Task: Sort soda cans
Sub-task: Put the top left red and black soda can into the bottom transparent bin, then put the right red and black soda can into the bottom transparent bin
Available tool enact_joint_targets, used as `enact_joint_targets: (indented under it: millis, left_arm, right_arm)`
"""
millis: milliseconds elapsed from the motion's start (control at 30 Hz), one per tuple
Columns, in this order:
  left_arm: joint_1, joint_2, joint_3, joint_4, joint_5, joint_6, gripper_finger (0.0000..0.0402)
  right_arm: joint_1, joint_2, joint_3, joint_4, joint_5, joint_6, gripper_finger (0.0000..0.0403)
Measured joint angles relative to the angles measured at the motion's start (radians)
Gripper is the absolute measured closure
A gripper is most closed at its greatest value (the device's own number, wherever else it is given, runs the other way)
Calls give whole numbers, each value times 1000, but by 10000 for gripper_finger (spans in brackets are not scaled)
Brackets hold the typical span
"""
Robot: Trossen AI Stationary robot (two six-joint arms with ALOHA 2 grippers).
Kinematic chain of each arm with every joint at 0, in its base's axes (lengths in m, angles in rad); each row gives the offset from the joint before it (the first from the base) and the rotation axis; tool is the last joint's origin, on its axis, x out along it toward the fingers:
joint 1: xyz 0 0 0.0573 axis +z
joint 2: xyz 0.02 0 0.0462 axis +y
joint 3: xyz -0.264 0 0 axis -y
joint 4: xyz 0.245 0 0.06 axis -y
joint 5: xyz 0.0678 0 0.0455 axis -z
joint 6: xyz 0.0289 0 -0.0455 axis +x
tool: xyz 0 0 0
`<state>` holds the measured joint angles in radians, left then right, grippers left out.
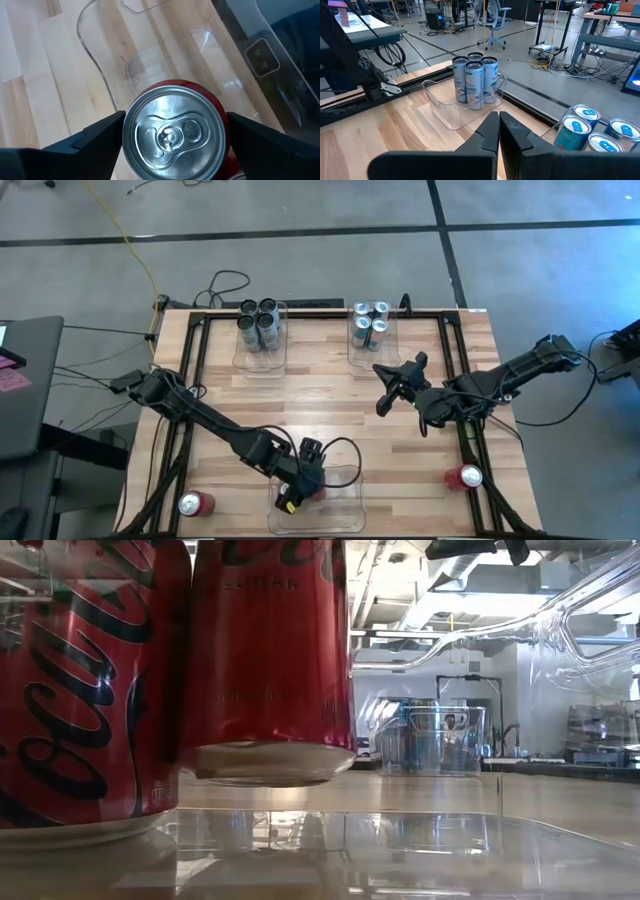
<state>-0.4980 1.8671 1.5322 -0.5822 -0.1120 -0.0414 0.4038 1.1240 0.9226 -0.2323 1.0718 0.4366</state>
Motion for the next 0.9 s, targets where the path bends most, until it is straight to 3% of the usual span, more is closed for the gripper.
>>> enact_joint_targets:
  millis: [233,500,733,800,900]
  left_arm:
    - [3,-3,0,10,1,4,40]
    - [4,-16,0,-9,-40,3,37]
    - [-1,-140,0,-60,-95,4,36]
    - [-7,-196,0,-72,-104,-16,36]
    - [-31,-283,0,-118,-191,-67,36]
  right_arm:
    - [0,0,0,0,0,-3,371]
    - [8,0,0,-7,0,-2,371]
    - [23,0,0,11,-2,16,371]
    - [22,0,0,-8,-40,35,371]
    - [22,-4,0,-91,-228,53,371]
